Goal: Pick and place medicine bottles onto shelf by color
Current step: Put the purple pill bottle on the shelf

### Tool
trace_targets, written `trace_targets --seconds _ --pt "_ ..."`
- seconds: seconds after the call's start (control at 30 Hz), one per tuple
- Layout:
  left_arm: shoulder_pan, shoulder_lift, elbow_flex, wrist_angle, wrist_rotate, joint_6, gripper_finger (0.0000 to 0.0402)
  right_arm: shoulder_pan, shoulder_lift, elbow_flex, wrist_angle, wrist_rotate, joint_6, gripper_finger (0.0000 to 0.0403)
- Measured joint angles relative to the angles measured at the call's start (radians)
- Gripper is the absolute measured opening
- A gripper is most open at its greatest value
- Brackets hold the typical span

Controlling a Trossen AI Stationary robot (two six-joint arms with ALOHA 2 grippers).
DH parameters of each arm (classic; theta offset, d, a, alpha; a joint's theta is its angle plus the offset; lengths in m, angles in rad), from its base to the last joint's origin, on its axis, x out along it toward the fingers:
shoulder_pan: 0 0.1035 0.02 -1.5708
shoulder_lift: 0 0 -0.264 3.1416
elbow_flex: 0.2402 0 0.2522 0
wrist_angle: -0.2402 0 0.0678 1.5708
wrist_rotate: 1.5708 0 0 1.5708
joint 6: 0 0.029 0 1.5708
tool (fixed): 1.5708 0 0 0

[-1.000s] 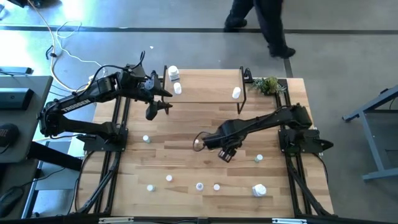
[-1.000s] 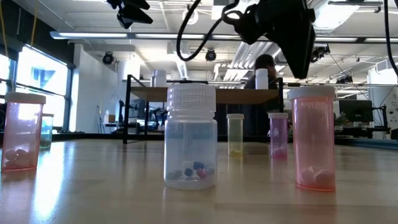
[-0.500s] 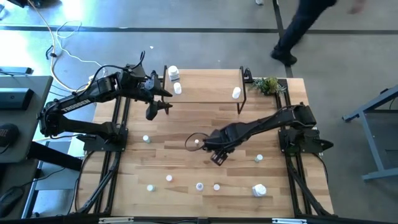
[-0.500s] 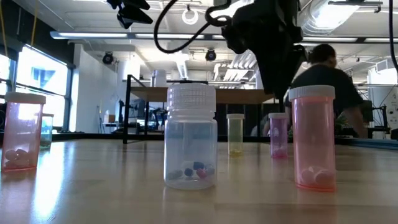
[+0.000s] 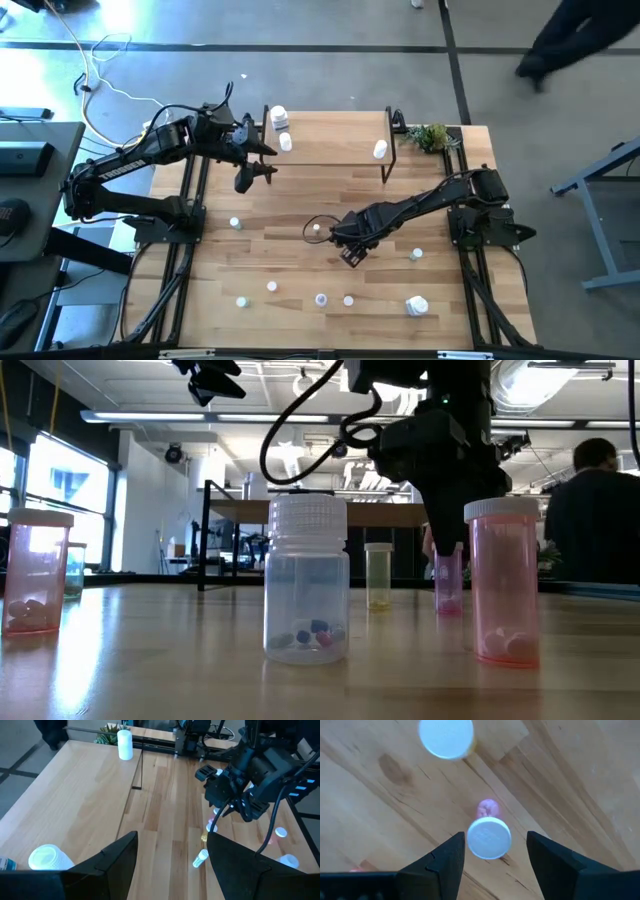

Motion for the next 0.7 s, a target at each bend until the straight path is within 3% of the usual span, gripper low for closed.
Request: trace_targets --seconds 0.33,0.7 --pt "0.000 0.000 0.000 0.000 0.000 0.002 0.0229 0.000 0.000 -0.002 0.007 0.000 0.006 0.0108" --pt "0.000 0.000 0.000 0.000 0.000 0.002 0.0229 -0.001 -0.001 -0.001 0.001 -0.008 0.025 0.0096"
